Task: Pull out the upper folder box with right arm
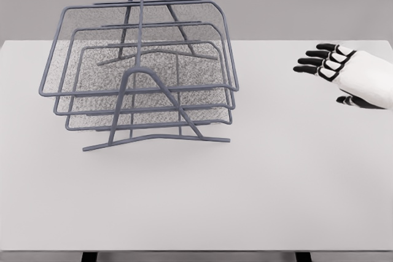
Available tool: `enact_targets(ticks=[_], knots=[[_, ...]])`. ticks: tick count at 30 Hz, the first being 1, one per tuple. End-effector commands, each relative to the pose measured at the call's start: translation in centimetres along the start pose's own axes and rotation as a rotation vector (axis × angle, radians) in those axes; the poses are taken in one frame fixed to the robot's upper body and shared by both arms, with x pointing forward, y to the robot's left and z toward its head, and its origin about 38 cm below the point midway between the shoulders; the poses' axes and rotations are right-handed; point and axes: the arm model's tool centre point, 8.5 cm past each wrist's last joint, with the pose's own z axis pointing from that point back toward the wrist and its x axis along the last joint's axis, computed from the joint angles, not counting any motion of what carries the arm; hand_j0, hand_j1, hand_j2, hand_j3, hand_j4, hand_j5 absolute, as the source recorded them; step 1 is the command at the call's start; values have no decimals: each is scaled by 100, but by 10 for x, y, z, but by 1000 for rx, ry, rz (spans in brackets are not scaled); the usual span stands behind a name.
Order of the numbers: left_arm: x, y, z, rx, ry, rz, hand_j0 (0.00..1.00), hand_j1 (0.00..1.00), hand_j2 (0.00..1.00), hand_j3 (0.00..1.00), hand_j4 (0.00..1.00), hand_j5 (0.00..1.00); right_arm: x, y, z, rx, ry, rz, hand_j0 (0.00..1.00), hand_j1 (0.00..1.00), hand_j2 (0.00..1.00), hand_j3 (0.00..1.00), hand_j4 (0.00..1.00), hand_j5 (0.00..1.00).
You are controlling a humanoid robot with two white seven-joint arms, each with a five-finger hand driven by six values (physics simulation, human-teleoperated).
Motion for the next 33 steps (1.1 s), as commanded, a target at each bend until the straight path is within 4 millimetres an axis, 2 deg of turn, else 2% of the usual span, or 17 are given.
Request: enact_targets(ticks=[1,3,4,5,6,7,8,9,11,12,14,16,20,25,29,33], knots=[[1,0,0,1,-2,0,100,100,100,100,100,100,9,14,-13,87,-22,-36,100,100,100,100,100,100],[1,0,0,1,-2,0,100,100,100,100,100,100,9,16,-22,160,-8,-50,100,100,100,100,100,100],[1,0,0,1,-2,0,100,100,100,100,100,100,5,7,-26,178,-10,-26,100,100,100,100,100,100],[1,0,0,1,-2,0,100,100,100,100,100,100,9,10,-32,166,-25,-52,100,100,100,100,100,100],[0,0,0,0,0,1,100,100,100,100,100,100,13,7,-47,141,-42,-66,100,100,100,100,100,100],[1,0,0,1,-2,0,100,100,100,100,100,100,9,6,-59,94,-40,-95,100,100,100,100,100,100],[1,0,0,1,-2,0,100,100,100,100,100,100,1,4,-62,80,-34,-124,100,100,100,100,100,100],[1,0,0,1,-2,0,100,100,100,100,100,100,3,4,-73,84,-71,-143,100,100,100,100,100,100],[1,0,0,1,-2,0,100,100,100,100,100,100,1,-4,-80,63,-94,-157,100,100,100,100,100,100],[1,0,0,1,-2,0,100,100,100,100,100,100,-7,-11,-86,44,-111,-193,100,100,100,100,100,100],[1,0,0,1,-2,0,100,100,100,100,100,100,-1,-29,-120,80,-202,-172,100,100,100,100,100,100],[1,0,0,1,-2,0,100,100,100,100,100,100,-11,-31,-129,91,-205,-204,100,100,100,100,100,100],[1,0,0,1,-2,0,100,100,100,100,100,100,1,-29,-162,131,-264,-202,100,100,100,100,100,100],[1,0,0,1,-2,0,100,100,100,100,100,100,5,-24,-175,160,-281,-204,100,100,100,100,100,100],[1,0,0,1,-2,0,100,100,100,100,100,100,10,-12,-178,200,-294,-209,100,100,100,100,100,100],[1,0,0,1,-2,0,100,100,100,100,100,100,7,-9,-175,226,-276,-175,100,100,100,100,100,100]])
